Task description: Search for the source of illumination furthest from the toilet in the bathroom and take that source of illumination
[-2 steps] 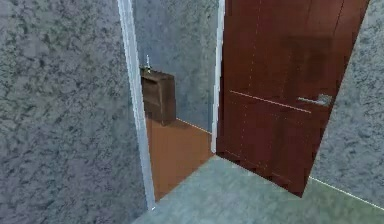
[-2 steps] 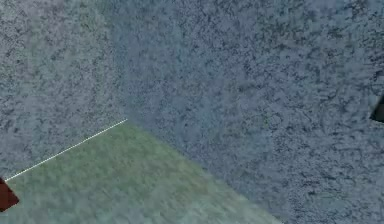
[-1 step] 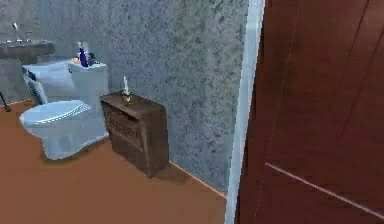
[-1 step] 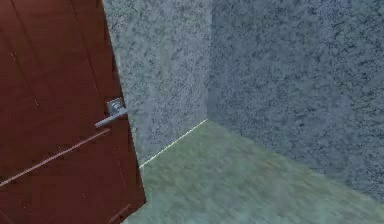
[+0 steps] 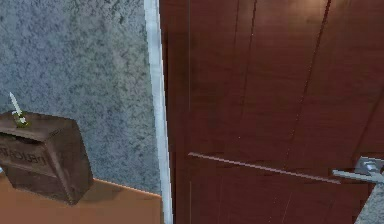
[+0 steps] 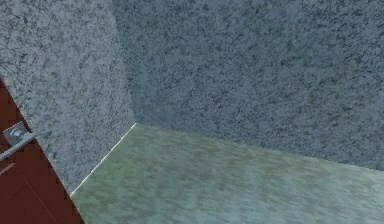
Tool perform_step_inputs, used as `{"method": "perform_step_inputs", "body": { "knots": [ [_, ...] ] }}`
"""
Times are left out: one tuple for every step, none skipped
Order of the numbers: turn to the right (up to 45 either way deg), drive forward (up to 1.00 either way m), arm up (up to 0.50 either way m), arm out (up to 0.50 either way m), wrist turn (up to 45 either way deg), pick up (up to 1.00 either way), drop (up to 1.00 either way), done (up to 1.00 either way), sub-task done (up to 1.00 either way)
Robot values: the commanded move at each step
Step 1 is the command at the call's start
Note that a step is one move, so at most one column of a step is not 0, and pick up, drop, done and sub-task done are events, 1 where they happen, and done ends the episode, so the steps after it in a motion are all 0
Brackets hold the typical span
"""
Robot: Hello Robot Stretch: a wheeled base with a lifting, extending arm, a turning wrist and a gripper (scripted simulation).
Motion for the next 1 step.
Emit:
{"method": "perform_step_inputs", "body": {
  "knots": [
    [0.0, 0.05, 0.0, 0.0, 0.0, 0.0, 0.0, 0.0, 0.0]
  ]
}}
